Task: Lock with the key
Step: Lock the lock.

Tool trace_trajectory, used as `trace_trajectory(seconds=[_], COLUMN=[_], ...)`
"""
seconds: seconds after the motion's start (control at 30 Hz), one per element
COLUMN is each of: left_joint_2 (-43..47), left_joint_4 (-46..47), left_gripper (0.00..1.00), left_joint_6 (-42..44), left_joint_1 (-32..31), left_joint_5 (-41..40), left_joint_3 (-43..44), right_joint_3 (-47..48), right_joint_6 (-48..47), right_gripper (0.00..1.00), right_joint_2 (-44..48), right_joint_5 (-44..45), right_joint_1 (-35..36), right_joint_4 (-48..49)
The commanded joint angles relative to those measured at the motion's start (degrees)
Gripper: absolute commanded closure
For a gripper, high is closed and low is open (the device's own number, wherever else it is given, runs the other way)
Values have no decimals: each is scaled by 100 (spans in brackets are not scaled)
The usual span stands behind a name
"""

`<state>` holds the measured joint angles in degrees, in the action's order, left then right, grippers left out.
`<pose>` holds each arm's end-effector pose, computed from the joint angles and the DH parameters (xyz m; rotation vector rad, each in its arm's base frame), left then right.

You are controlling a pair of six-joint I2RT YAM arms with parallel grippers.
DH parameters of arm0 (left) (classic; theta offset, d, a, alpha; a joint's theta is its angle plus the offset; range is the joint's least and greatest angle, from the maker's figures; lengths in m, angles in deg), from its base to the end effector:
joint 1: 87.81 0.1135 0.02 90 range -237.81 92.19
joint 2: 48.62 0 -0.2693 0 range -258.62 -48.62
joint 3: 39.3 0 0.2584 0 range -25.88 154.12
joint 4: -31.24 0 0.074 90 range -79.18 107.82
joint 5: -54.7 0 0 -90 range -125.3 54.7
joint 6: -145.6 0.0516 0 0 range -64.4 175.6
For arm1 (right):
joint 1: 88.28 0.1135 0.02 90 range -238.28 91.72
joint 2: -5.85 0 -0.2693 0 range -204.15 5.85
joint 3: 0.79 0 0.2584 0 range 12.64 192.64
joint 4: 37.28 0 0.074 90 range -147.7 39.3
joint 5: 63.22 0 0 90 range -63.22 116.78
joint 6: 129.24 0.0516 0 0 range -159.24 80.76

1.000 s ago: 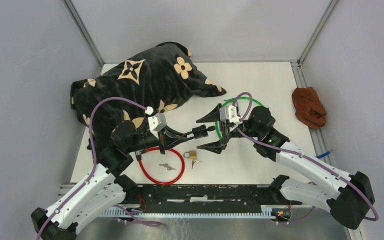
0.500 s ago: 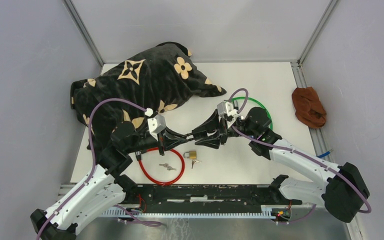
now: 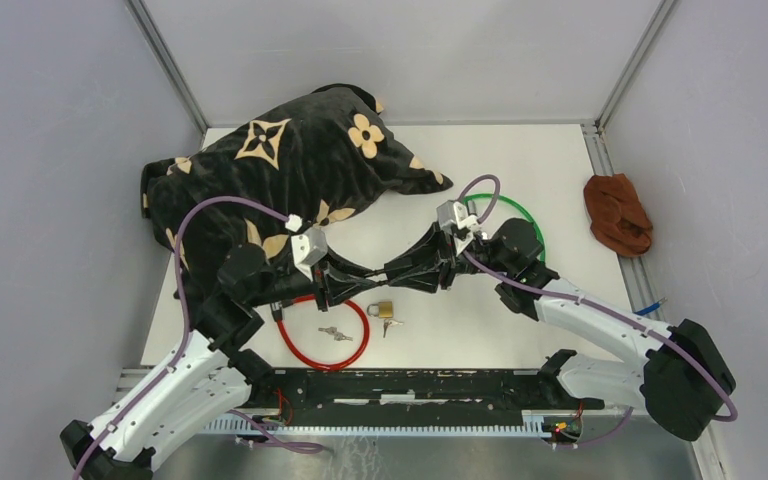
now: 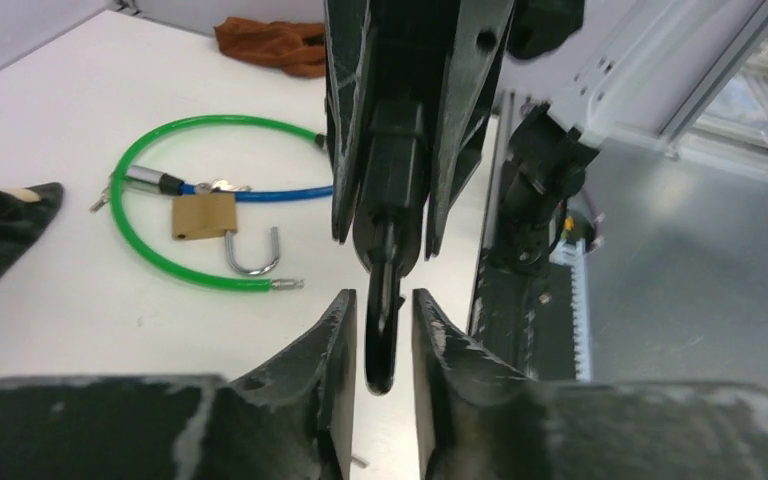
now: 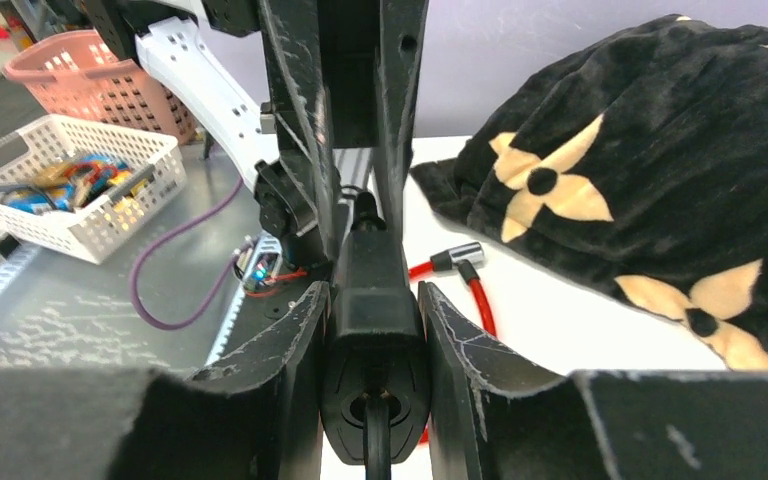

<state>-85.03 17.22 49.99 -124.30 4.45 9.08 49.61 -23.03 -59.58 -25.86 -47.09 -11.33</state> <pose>0.1168 -0.1274 0.3229 0.9769 1.4124 -1.1090 0.1694 0.2027 0.3114 -1.1201 1.1836 1.4197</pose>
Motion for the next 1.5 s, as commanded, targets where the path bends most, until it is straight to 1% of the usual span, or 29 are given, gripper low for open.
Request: trace_trajectory(seconds=[0.0,0.07,0.17,0.27,0.33,0.43,0.6,0.73,0.83,0.87,0.93,1.03,1.2,1.23,1.27,1.33,1.37,1.47], left_joint_2=[312,462,596,634,614,502,299,205,175,165,142,155,177,171,170,154,140,61], left_joint_4=[888,878,928,1159,1348,1762,2132,2091,2093,2094,2051,1984,1925,1924,1962,2063,2090,2125], left_gripper=[58,48,41,39,40,42,50,54,67,70,71,68,66,68,74,92,97,98], left_joint_6=[-702,-981,-1431,-1941,-2279,-2663,-2732,-2435,-2309,-2279,-2217,-2104,-1902,-1893,-1892,-1892,-1885,-1802], left_joint_1=[1,84,183,196,201,200,179,92,89,89,85,71,64,63,62,56,60,5], left_joint_5=[-18,-252,-353,-468,-605,-530,-456,-183,-239,-210,-114,-69,23,12,15,-44,-85,-221], left_joint_3=[252,246,197,90,-36,-196,-152,-166,-174,-185,-195,-215,-267,-267,-264,-225,-201,-177], right_joint_3=[-307,-398,-392,-423,-384,-362,-284,-204,-138,-125,-95,-76,-76,-67,-67,-76,-84,-38], right_joint_6=[1046,1600,1983,2339,2496,2447,2252,2010,2012,2013,2002,1986,1933,1917,1909,1866,1810,1487], right_gripper=[100,100,100,100,100,100,100,100,100,100,100,100,100,100,100,100,100,100], right_joint_2=[196,231,250,241,206,172,144,131,83,74,70,94,118,127,127,118,108,71], right_joint_5=[281,285,357,462,458,526,552,599,569,570,562,556,551,546,536,549,576,688], right_joint_1=[-188,-270,-273,-271,-274,-257,-185,-114,-80,-68,-72,-73,-69,-71,-68,-54,-22,177], right_joint_4=[1693,2456,2963,3505,3769,3745,3520,3270,3283,3287,3287,3263,3174,3152,3135,3075,2996,2666])
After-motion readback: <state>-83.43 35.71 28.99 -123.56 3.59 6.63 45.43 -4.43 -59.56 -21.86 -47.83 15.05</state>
